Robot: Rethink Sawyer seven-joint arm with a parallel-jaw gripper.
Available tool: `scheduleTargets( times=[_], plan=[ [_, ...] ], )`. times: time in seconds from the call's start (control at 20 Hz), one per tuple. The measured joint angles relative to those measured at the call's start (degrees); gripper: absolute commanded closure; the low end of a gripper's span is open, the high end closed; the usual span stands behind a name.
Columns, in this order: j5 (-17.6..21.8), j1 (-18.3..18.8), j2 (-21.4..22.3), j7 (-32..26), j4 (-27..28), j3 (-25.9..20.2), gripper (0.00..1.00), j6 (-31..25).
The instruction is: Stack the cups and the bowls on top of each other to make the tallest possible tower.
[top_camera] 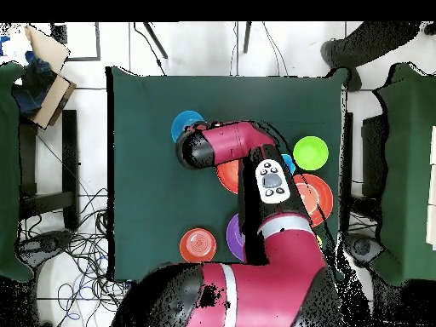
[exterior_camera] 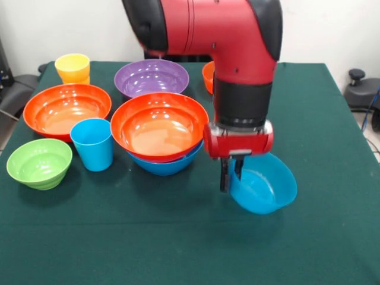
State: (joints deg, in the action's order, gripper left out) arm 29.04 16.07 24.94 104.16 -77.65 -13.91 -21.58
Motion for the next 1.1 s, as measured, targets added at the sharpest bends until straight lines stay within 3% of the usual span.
scheduleTargets(
  times=[0.6,0.85,1.1],
  plan=[
    [-7.0,1.5,15.2,0.0,-9.0,-0.5,1.00,-8.3],
    [-7.6,3.1,17.2,0.0,-9.1,-1.6,1.00,-9.2],
    [-7.5,7.5,16.6,0.0,-9.1,-5.1,1.00,-9.2]
  ],
)
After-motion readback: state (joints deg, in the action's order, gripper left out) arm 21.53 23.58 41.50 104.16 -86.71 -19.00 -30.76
